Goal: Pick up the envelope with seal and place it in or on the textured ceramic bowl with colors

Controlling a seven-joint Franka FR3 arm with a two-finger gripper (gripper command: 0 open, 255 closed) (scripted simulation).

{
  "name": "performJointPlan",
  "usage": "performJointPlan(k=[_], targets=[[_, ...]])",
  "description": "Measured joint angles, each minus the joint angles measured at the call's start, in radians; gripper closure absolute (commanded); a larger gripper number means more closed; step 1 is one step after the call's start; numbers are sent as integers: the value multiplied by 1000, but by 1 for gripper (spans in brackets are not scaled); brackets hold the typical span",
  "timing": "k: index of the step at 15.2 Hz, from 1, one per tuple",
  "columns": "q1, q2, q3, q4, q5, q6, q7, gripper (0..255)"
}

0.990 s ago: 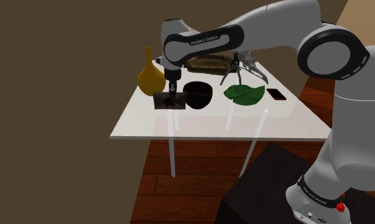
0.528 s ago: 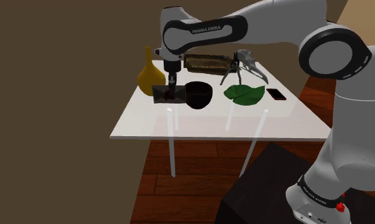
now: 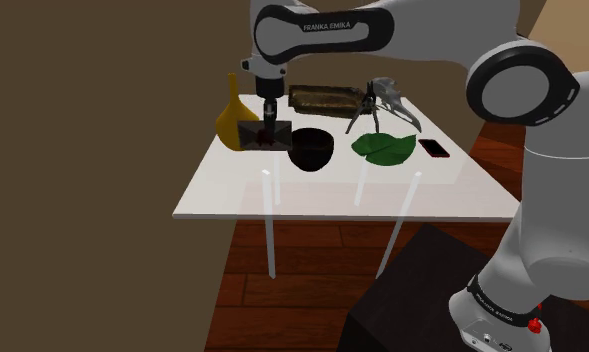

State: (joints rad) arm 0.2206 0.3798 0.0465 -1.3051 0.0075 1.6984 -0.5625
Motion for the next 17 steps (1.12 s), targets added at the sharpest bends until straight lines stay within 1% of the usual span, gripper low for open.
performJointPlan(k=[5, 9, 11, 17], targets=[[2, 8, 1, 76, -1, -68, 3, 255], [2, 33, 0, 168, -2, -135, 2, 255], [-18, 16, -7, 153, 2, -138, -23, 255], [-101, -41, -41, 89, 17, -133, -137, 255]])
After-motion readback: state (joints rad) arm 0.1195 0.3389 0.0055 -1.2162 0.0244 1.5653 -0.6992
